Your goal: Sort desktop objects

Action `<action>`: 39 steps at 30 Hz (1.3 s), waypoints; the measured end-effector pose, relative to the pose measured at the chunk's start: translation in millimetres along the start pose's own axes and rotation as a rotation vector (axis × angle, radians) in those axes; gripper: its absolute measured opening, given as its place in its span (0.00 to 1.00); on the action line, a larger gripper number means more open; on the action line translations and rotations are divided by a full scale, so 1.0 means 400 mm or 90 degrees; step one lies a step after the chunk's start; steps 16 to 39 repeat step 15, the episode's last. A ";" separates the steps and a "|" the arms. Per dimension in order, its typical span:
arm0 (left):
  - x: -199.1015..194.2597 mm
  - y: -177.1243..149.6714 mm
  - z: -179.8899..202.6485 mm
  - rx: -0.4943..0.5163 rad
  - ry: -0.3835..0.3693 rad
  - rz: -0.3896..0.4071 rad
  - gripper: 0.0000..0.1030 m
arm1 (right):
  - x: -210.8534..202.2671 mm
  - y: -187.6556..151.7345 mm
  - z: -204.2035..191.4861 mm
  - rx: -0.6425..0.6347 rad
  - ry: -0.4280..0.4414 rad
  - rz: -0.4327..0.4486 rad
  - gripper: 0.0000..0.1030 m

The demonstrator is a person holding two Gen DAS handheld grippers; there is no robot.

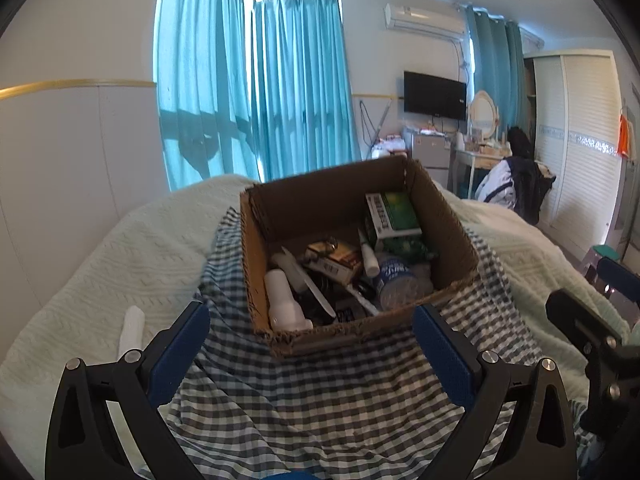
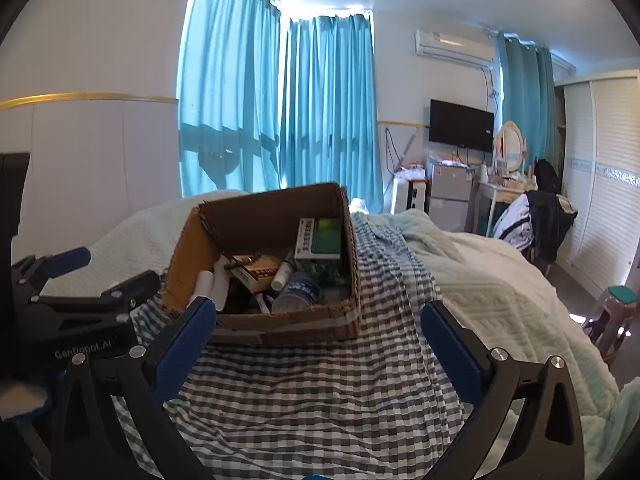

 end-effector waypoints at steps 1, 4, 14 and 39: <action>0.004 -0.006 0.003 0.001 0.000 -0.003 1.00 | 0.010 -0.004 0.003 0.002 -0.004 -0.004 1.00; 0.013 -0.014 0.005 -0.001 -0.002 -0.010 1.00 | 0.032 -0.018 0.016 0.012 -0.016 -0.020 1.00; -0.036 0.008 -0.003 -0.013 -0.006 0.015 1.00 | 0.017 -0.022 0.031 0.022 -0.042 -0.033 1.00; -0.038 0.010 -0.004 -0.015 -0.008 0.015 1.00 | 0.014 -0.021 0.032 0.022 -0.042 -0.032 1.00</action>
Point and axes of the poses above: each gripper's, at about its wrist camera, not at the fingertips, and x roughly the way its jaws point, z to its right, y to its top, the point moved 9 cm from there along x, roughly the way its jaws point, and after that the axes turned 4 degrees about y, right-handed, at the moved point
